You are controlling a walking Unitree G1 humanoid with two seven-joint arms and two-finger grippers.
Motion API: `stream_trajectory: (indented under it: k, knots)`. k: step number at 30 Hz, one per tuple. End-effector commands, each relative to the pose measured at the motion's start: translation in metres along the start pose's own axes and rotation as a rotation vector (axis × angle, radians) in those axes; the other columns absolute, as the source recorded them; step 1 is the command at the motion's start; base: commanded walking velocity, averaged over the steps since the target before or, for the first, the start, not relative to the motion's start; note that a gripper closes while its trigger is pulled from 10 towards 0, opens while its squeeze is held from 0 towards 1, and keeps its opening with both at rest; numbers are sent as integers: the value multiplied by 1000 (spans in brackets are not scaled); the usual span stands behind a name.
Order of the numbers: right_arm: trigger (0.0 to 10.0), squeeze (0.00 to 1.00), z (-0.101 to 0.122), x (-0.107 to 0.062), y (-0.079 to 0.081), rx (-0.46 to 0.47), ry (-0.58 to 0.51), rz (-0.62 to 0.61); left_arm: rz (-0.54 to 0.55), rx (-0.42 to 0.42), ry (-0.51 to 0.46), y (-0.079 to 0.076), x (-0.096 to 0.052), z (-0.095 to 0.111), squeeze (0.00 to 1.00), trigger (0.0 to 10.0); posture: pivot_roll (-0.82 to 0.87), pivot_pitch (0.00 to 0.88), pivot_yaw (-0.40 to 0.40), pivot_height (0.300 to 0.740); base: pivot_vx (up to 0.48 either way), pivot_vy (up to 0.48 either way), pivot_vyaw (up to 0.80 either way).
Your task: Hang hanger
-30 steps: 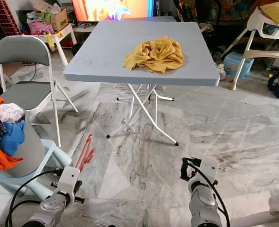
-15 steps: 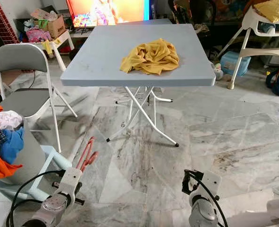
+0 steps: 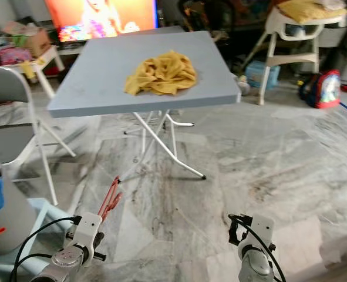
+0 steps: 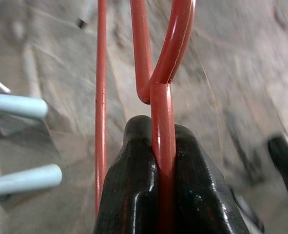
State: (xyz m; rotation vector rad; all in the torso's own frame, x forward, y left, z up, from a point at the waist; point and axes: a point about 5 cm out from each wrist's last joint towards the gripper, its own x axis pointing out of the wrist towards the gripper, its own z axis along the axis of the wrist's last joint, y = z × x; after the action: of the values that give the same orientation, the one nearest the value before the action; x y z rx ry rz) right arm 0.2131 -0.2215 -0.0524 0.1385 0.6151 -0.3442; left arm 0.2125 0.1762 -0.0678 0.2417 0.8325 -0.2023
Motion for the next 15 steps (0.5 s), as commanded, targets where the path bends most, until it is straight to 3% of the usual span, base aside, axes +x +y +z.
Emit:
stream_trajectory:
  k: [1,5,15]
  knots:
    - [10000,0,-12,-3,1,-63,67,15,-1,12,48,1,-2,-10,0,10000,-152,47,72,740,0,0,-800]
    - [10000,0,-30,-8,0,-88,171,12,-4,9,108,-1,-4,-22,0,10000,-161,52,68,740,0,0,-800]
    - [10000,0,-40,-11,-1,-150,232,42,20,-19,160,4,-8,-34,0,10000,-149,45,39,740,0,0,-800]
